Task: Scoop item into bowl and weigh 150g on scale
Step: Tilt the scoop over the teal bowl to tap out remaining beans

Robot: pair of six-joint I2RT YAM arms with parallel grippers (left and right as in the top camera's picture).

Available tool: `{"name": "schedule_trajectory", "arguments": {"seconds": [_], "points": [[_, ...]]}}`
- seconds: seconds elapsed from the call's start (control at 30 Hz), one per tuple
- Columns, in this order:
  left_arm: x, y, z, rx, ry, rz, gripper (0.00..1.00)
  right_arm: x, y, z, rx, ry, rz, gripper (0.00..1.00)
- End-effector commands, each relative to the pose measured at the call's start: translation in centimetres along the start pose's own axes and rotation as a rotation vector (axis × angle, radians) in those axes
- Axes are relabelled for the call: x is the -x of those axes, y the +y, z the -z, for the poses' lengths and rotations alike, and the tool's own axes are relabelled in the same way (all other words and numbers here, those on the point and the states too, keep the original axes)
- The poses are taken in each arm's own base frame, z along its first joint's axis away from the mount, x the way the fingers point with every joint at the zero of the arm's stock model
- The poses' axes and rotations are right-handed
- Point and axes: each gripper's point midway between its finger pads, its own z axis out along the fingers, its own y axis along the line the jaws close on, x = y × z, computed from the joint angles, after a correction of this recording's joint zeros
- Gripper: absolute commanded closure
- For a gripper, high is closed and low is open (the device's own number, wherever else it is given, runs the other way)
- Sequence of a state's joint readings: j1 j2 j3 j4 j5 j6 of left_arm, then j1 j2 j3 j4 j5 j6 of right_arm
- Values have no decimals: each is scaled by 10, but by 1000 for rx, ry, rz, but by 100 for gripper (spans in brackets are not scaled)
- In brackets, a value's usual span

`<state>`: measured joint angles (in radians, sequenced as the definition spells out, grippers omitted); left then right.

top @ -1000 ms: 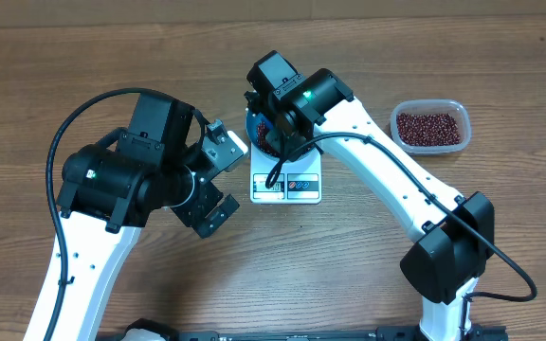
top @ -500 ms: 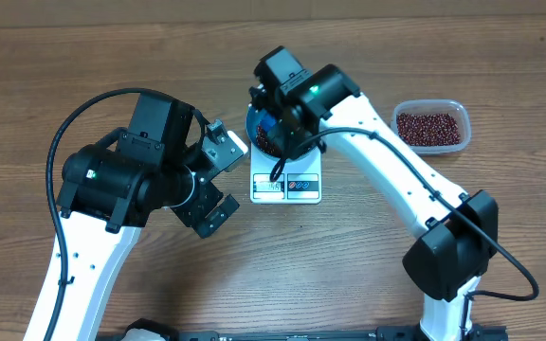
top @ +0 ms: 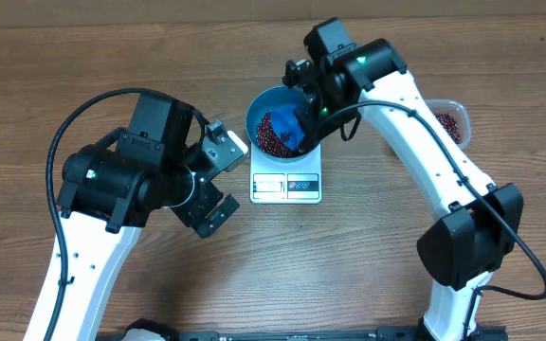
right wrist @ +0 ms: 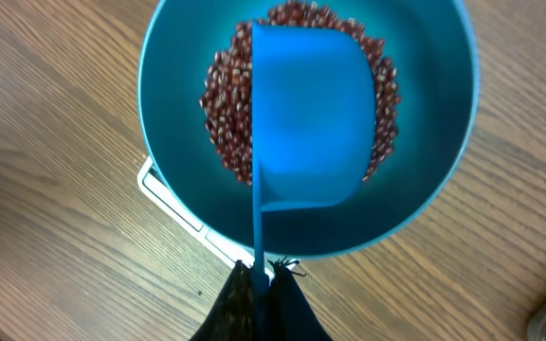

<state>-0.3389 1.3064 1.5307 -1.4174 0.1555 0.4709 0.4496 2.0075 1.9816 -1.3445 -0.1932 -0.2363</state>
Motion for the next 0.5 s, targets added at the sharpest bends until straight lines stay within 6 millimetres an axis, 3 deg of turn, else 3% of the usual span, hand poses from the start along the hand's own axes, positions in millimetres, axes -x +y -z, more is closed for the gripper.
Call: {"name": "schedule_trajectory", "arguments": {"seconds": [0.0, 0.13, 0.47], "points": [[4, 1, 8, 16, -28, -7, 0, 19, 9, 35, 27, -113, 15, 96], [4, 1, 8, 16, -28, -7, 0, 27, 11, 51, 19, -161, 26, 96], [4, 1, 8, 16, -28, -7, 1, 20, 11, 57, 6, -142, 21, 96]]}}
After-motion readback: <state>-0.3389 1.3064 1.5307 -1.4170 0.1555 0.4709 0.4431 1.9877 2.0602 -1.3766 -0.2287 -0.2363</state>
